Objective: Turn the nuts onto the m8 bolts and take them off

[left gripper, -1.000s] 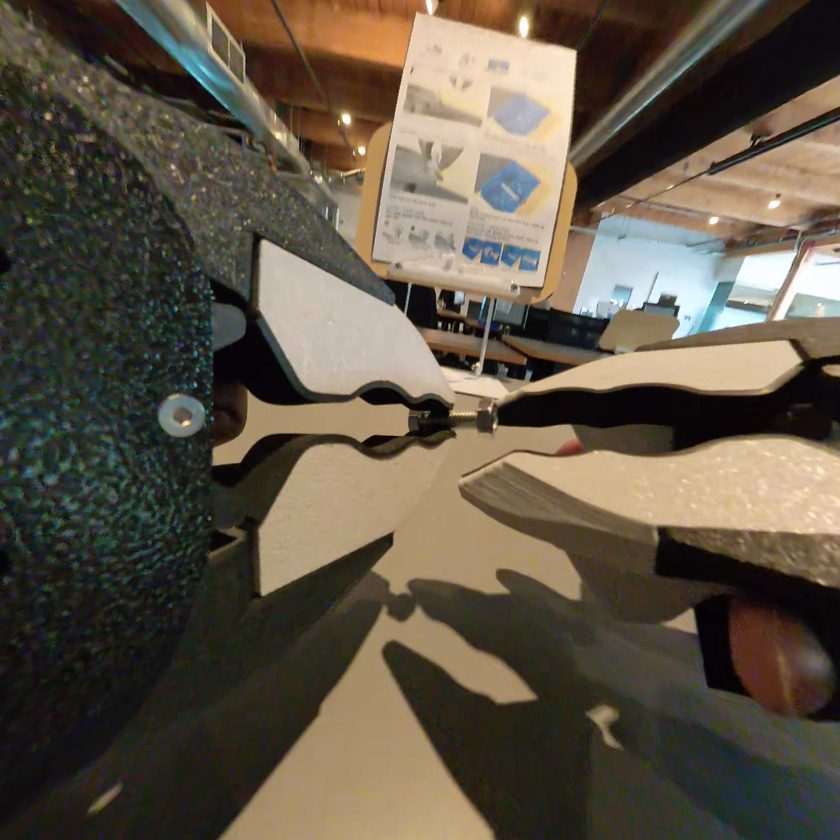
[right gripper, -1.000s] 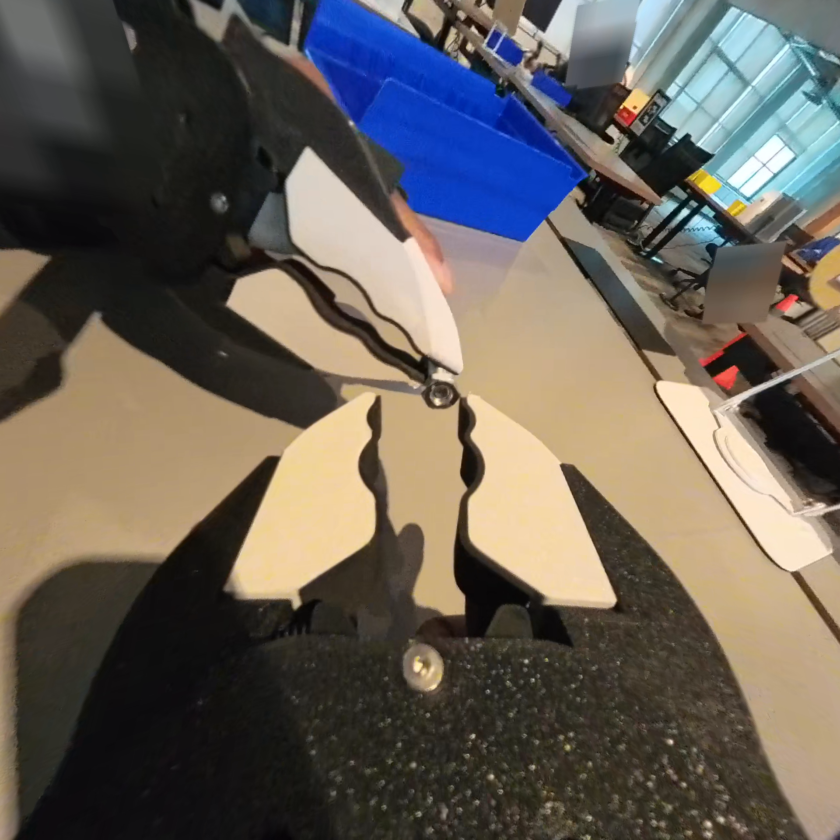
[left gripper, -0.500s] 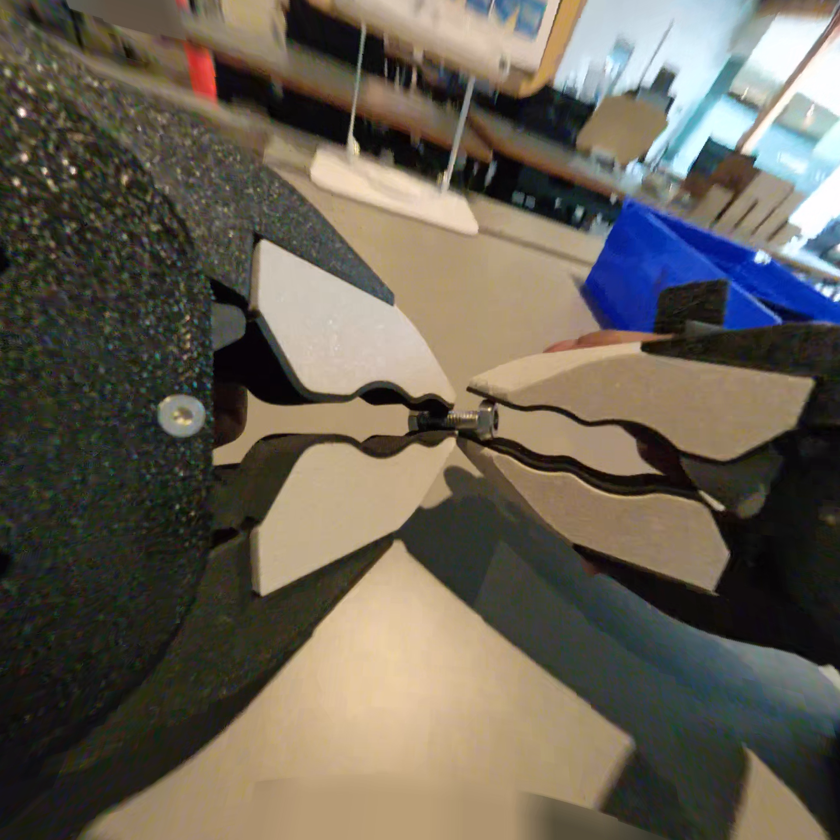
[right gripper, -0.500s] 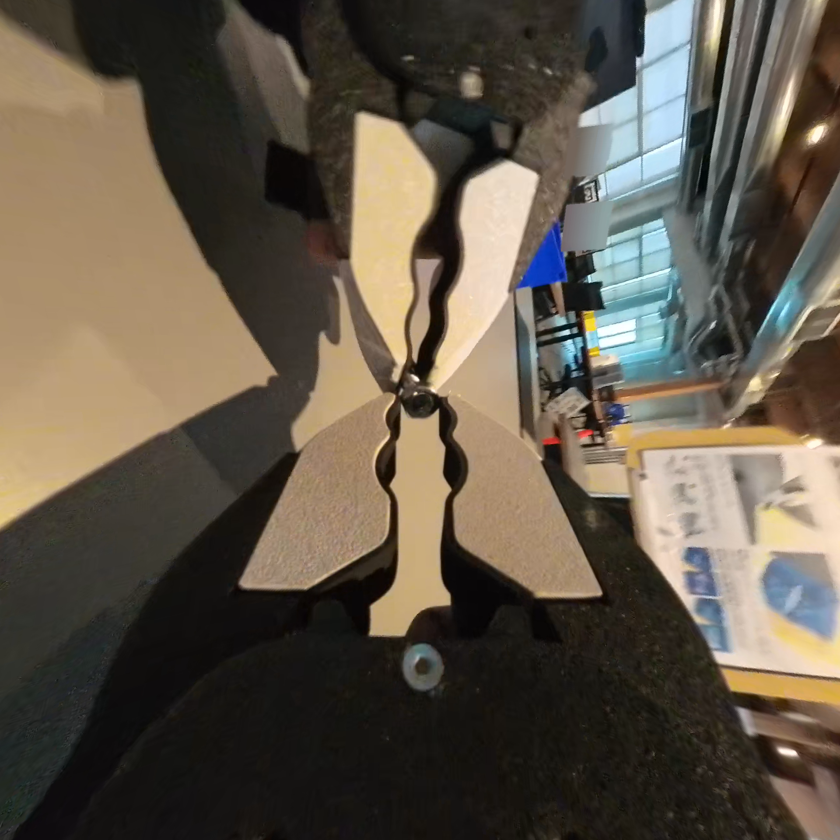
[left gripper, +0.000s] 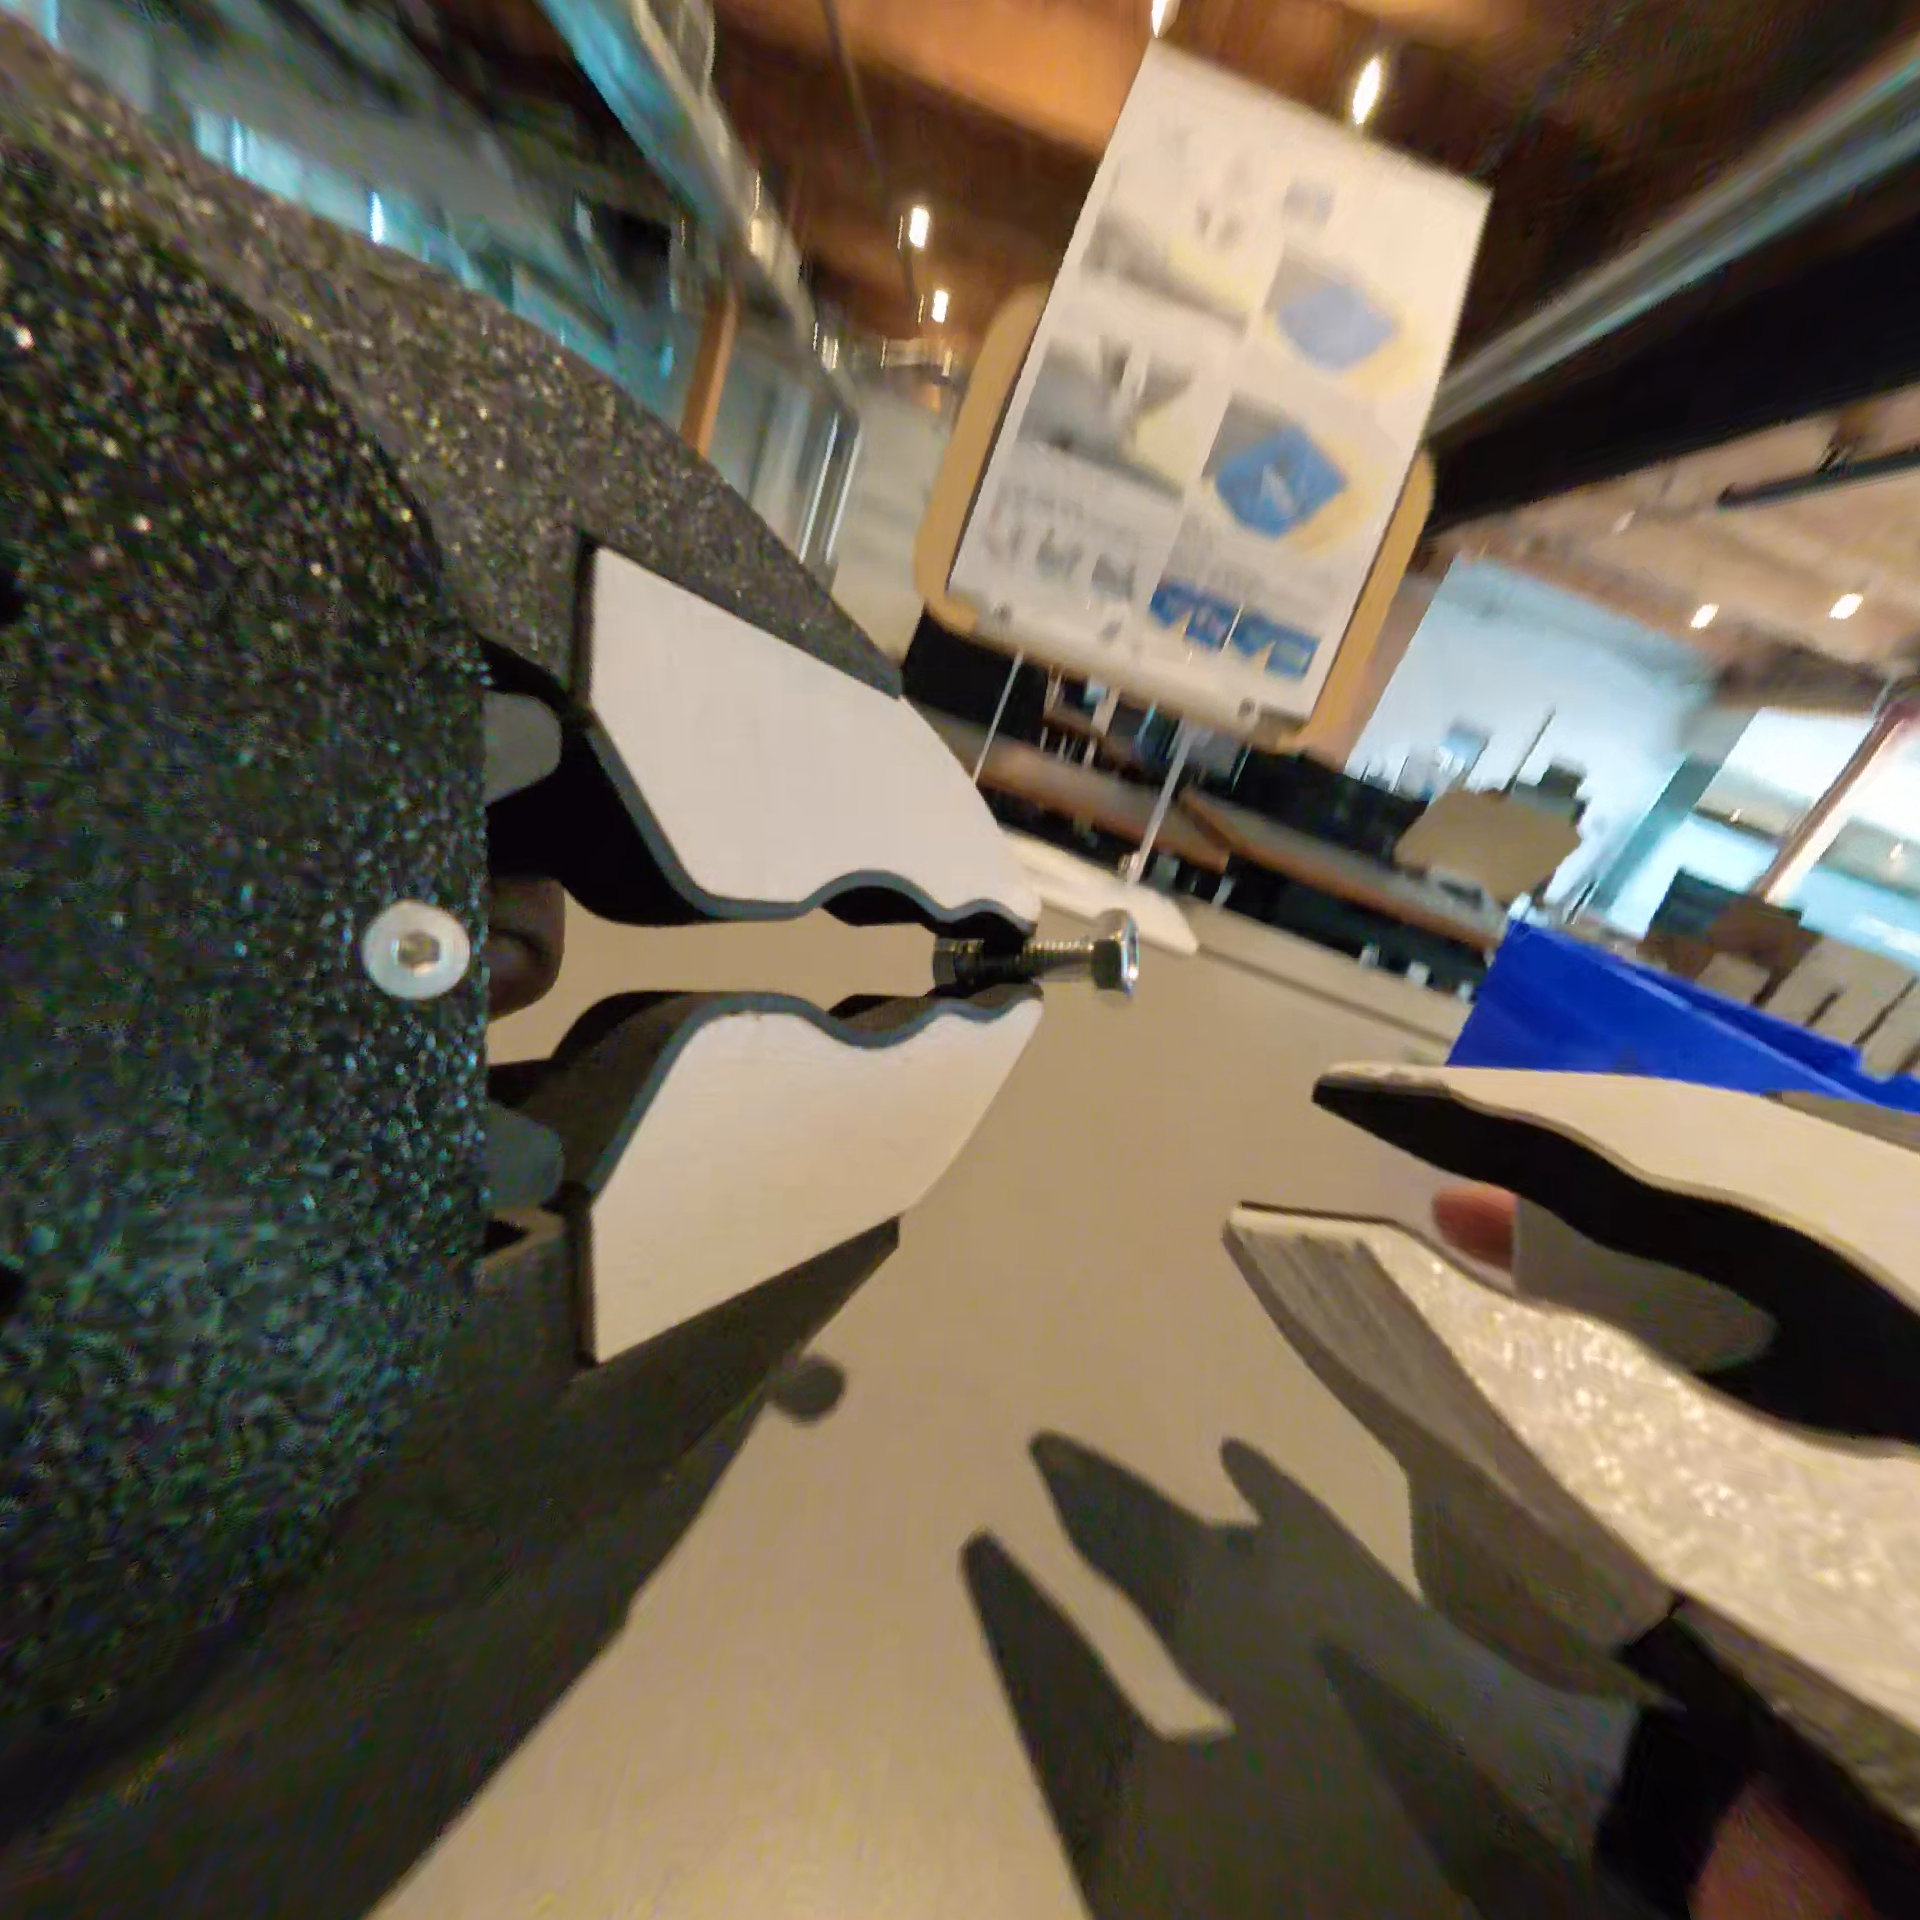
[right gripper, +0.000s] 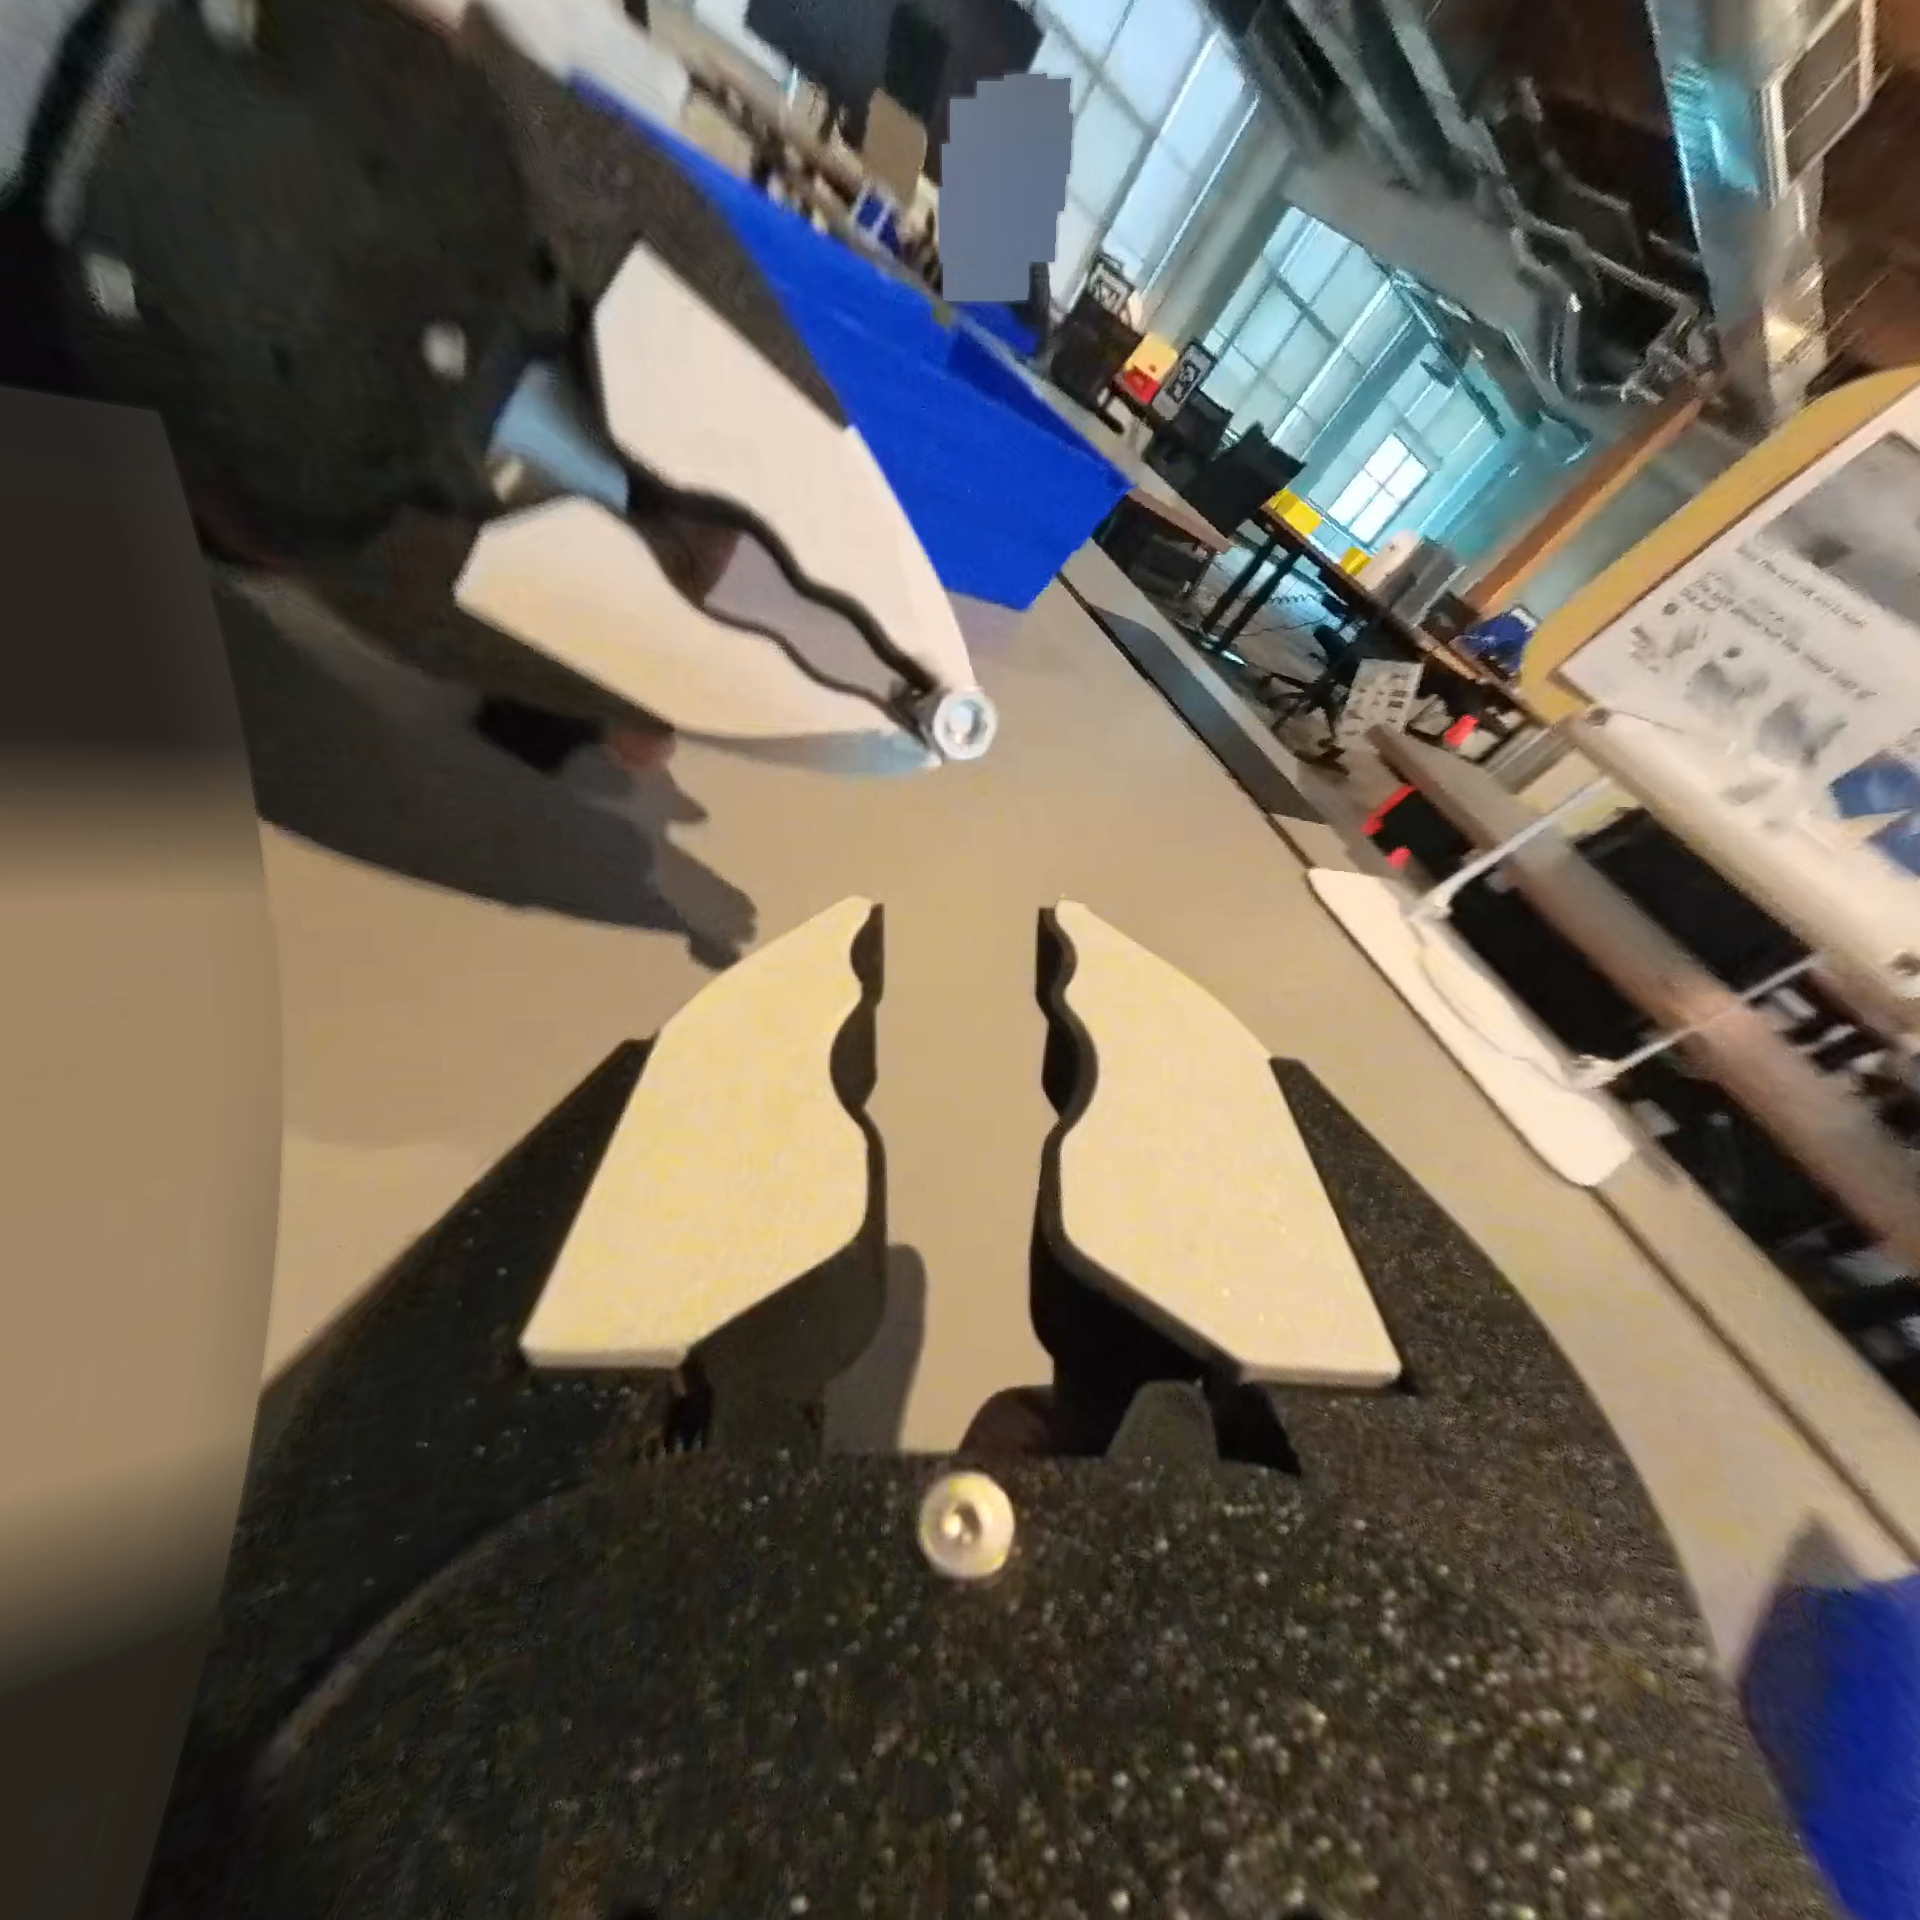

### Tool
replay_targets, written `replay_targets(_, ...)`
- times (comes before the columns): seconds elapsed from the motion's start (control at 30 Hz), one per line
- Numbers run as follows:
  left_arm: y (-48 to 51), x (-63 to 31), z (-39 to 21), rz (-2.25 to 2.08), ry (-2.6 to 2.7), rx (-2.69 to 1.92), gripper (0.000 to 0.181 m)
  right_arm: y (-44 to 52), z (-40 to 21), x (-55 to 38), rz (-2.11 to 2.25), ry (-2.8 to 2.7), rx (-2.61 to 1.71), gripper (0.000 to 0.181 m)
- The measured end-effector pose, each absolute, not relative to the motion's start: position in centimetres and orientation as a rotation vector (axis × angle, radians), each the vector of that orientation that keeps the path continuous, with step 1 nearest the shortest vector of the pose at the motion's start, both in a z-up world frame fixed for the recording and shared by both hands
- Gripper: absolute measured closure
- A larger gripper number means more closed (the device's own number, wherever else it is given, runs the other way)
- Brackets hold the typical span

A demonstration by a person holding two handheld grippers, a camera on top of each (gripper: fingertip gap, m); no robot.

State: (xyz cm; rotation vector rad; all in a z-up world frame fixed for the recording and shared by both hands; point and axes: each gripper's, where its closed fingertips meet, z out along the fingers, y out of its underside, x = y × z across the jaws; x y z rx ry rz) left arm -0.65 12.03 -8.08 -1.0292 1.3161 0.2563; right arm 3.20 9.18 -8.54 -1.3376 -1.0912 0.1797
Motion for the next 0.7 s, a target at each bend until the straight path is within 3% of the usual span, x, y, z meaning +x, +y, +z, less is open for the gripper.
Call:
replay_targets(0.23,10.3,-0.6,-6.6,0.484,1.257,-0.818,0.174,7.4,-6.7,1.1,0.415,-0.941,-1.352,0.154)
replay_targets(0.57,9.6,0.1,-7.2,0.492,1.311,-0.756,0.174,7.6,-6.5,1.1,0.411,-0.894,-1.365,0.154)
replay_targets(0.7,9.4,0.3,-7.5,0.506,1.331,-0.735,0.174,7.4,-6.8,1.0,0.385,-0.928,-1.358,0.167)
